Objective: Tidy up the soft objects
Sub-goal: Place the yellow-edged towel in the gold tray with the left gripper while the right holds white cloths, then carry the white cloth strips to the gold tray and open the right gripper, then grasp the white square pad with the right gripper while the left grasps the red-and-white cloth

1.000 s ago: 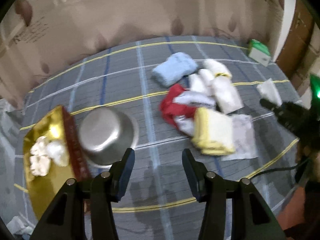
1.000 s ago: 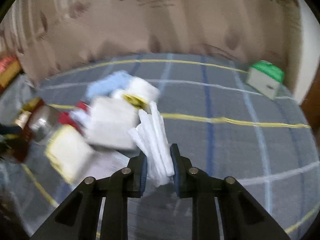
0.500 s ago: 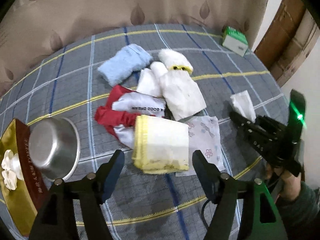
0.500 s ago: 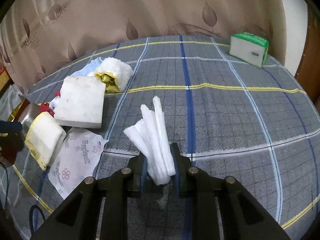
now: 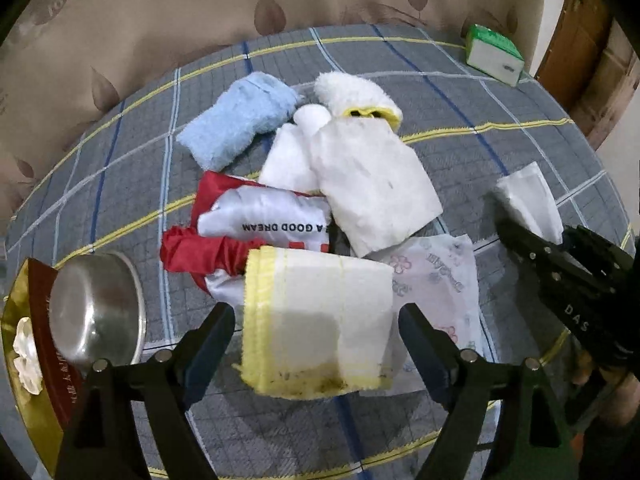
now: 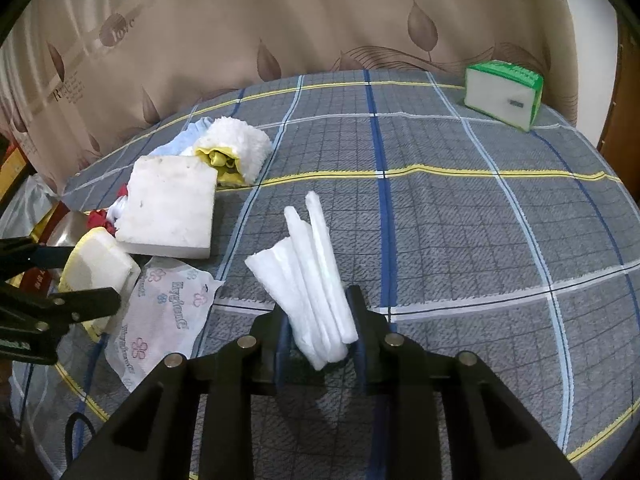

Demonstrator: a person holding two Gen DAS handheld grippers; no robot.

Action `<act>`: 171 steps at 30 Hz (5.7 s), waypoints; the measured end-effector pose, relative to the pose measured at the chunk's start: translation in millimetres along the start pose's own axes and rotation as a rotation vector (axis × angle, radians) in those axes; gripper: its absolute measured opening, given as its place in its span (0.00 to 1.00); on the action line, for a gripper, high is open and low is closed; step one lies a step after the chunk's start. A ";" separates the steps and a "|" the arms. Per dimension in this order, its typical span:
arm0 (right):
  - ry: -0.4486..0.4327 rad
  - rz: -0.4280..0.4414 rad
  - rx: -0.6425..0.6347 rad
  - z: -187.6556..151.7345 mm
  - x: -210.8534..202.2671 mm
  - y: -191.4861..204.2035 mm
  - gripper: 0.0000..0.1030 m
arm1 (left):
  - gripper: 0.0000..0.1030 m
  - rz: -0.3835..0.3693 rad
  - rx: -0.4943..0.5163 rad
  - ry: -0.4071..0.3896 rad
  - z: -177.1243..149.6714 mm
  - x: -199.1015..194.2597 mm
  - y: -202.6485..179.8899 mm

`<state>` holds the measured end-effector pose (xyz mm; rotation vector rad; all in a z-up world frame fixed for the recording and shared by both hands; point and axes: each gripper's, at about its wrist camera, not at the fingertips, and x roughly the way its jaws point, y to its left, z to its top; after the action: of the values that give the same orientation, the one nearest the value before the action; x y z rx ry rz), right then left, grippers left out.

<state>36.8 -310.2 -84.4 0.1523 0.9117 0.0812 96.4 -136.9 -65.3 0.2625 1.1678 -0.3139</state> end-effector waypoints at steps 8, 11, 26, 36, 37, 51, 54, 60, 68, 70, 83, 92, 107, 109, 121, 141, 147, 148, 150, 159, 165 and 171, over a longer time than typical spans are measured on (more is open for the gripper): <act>0.001 -0.002 -0.003 0.8 0.1 1.1 0.26 | 0.84 -0.014 -0.039 0.057 -5.4 16.0 7.0; 0.002 -0.001 -0.005 0.8 0.1 2.5 0.27 | 0.70 -0.060 -0.088 0.074 -7.3 13.8 15.5; 0.006 -0.018 -0.037 0.7 0.9 9.4 0.32 | 0.67 -0.124 -0.093 0.015 -35.8 -46.2 40.5; 0.008 -0.029 -0.047 1.4 1.4 9.5 0.32 | 0.67 -0.022 -0.206 -0.035 -63.2 -94.1 109.0; 0.008 -0.029 -0.047 1.2 1.3 9.3 0.32 | 0.67 -0.005 -0.222 -0.041 -65.8 -98.0 118.3; 0.011 -0.051 -0.063 0.6 1.0 13.3 0.32 | 0.67 0.193 -0.443 -0.053 -114.3 -136.3 261.2; 0.011 -0.052 -0.063 0.5 1.1 13.1 0.32 | 0.67 0.202 -0.455 -0.036 -125.3 -130.2 278.3; 0.011 -0.053 -0.064 0.7 1.2 13.7 0.32 | 0.67 0.205 -0.491 0.063 -150.4 -100.4 304.5; 0.012 -0.053 -0.064 0.8 1.1 13.8 0.32 | 0.70 0.208 -0.534 0.119 -163.5 -76.9 323.2; 0.012 -0.054 -0.065 0.8 1.0 14.2 0.32 | 0.71 0.201 -0.535 0.120 -163.7 -74.8 324.7; 0.015 -0.061 -0.078 1.7 1.3 16.0 0.35 | 0.78 0.178 -0.519 0.112 -158.9 -82.9 320.5; -0.005 -0.056 -0.075 2.0 -2.6 15.1 0.34 | 0.78 0.144 -0.617 0.043 -166.3 -97.1 328.8; -0.040 -0.091 -0.098 4.2 -9.2 20.1 0.13 | 0.78 0.227 -0.474 0.014 -169.2 -115.4 299.8; -0.043 -0.097 -0.093 5.1 -10.4 21.2 0.13 | 0.78 0.260 -0.482 0.019 -170.7 -114.3 303.7; -0.094 0.060 -0.219 21.0 -55.6 107.4 0.13 | 0.78 0.226 -0.551 -0.066 -185.6 -122.4 323.2; 0.089 0.482 -0.607 8.1 -7.6 399.3 0.13 | 0.78 0.293 -0.617 -0.163 -217.1 -144.4 339.7; 0.171 0.427 -0.661 1.0 27.7 441.1 0.13 | 0.78 0.355 -0.665 -0.159 -229.4 -146.9 355.9; 0.180 0.413 -0.666 1.2 34.0 446.7 0.13 | 0.78 0.352 -0.671 -0.160 -231.1 -147.6 357.4; 0.192 0.399 -0.667 2.5 44.8 454.8 0.13 | 0.78 0.349 -0.681 -0.163 -235.4 -148.5 360.4; 0.200 0.359 -0.668 -1.7 62.2 475.8 0.37 | 0.78 0.347 -0.709 -0.155 -243.4 -147.2 365.1; 0.095 0.373 -0.677 -3.7 14.1 452.5 0.58 | 0.78 0.292 -0.745 -0.148 -246.3 -143.7 368.1; 0.000 0.345 -0.576 11.3 -37.2 373.5 0.65 | 0.78 0.304 -0.733 -0.153 -242.4 -145.6 362.1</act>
<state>21.0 52.0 13.4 -0.2289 0.8227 0.6564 -27.5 301.4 -5.8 -0.2256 1.0025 0.3596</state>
